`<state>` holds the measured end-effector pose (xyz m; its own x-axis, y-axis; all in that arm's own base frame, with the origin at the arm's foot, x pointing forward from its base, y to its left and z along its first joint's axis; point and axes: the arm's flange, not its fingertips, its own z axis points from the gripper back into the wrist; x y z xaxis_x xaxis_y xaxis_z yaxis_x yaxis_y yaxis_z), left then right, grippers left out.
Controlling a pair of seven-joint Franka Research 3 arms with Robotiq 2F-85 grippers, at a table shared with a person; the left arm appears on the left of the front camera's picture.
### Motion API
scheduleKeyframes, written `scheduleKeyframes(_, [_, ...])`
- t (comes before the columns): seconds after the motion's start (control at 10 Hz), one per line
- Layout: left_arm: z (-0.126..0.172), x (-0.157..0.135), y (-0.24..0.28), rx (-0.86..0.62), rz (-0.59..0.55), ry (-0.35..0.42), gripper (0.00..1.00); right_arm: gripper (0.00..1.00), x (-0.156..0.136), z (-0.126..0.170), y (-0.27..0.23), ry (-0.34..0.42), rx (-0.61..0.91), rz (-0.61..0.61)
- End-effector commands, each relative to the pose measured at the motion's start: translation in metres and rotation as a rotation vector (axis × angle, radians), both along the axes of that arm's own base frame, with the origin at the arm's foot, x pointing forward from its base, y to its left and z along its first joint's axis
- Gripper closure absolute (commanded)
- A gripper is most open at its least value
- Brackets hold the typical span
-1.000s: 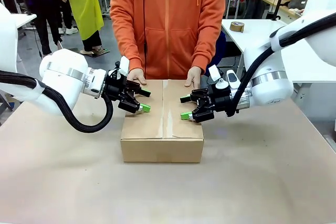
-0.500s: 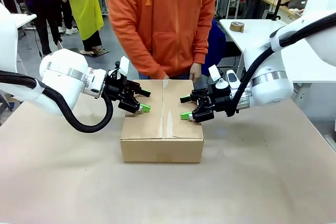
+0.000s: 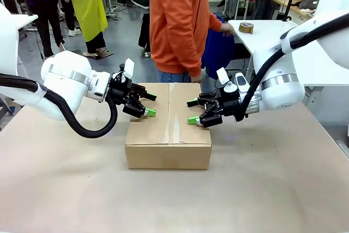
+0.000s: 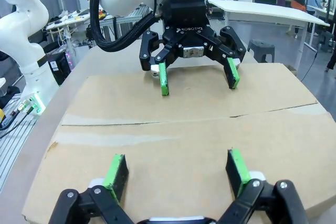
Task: Pack the gift set into the box.
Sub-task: Press and hold the closed box until the human finishes sealing it.
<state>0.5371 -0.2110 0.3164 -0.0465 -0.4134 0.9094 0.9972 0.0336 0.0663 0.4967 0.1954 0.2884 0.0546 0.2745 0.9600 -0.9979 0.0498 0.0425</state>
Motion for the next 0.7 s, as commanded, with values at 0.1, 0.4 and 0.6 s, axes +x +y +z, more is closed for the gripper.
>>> scheduleKeyframes(0.1, [-0.0036, -0.0008, 0.001, 0.003, -0.003, -0.004, 0.0, 0.0, -0.001, -0.002, 0.002, -0.002, -0.009, 0.0])
scheduleKeyframes(0.4, [-0.0036, -0.0008, 0.001, 0.003, -0.003, -0.004, 0.0, 0.0, -0.001, -0.002, 0.002, -0.002, -0.009, 0.0])
scheduleKeyframes(0.6, [-0.0036, -0.0008, 0.001, 0.003, -0.003, -0.004, 0.0, 0.0, -0.001, -0.002, 0.002, -0.002, -0.009, 0.0])
